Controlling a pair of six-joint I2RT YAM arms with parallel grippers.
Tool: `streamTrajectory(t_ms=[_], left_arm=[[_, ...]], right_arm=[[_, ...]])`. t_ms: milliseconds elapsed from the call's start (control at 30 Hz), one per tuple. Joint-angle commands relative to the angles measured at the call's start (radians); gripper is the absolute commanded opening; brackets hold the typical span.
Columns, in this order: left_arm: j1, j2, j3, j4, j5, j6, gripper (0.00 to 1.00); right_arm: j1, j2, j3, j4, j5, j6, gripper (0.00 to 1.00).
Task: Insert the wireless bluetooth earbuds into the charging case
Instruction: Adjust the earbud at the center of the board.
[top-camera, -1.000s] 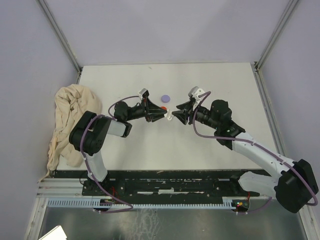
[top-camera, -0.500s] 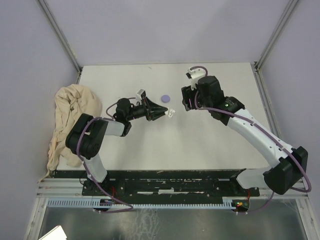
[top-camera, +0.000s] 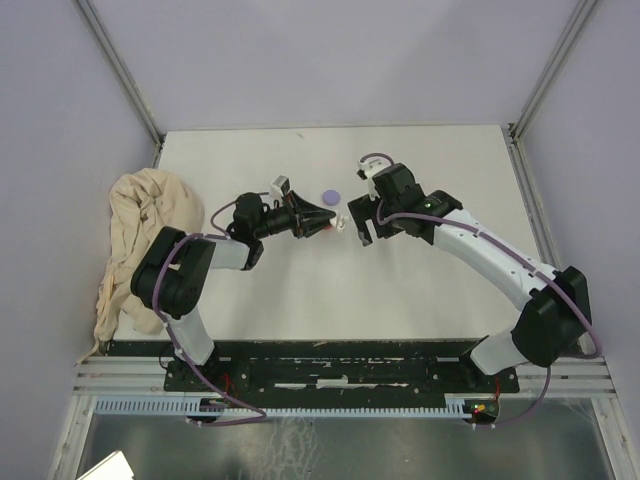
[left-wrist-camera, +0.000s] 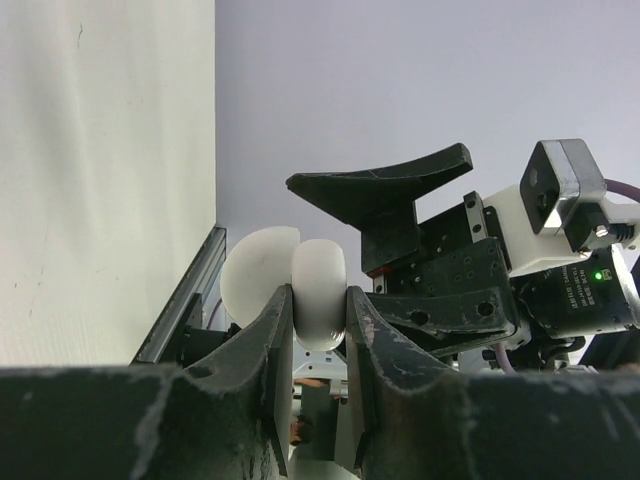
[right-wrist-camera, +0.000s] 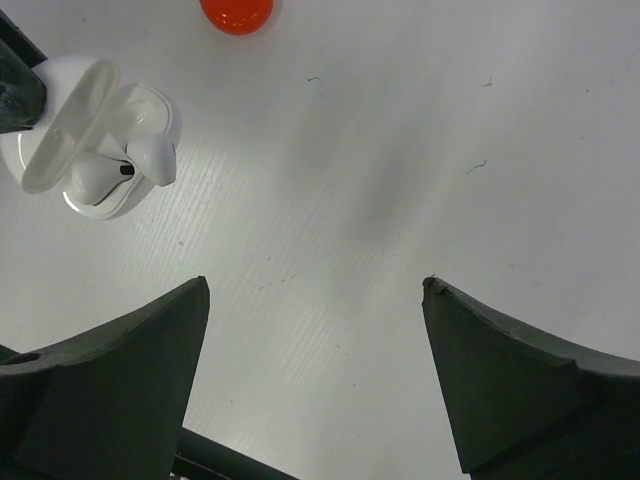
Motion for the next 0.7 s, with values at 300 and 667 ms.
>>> streamTrajectory(t_ms=[300,667], left_arm=[[-0.025,-0.016,0.03,0.017,0.016,0.046,0.03],[-0.044,-0.041,0.002,0.016,0.026,0.048,0.03]], right_arm=[[0.025,0.086,0.069,0.036,0.016,0.023,0.96],[0.025,0.152,0.126,0.061,0.092,0.033,0.96]])
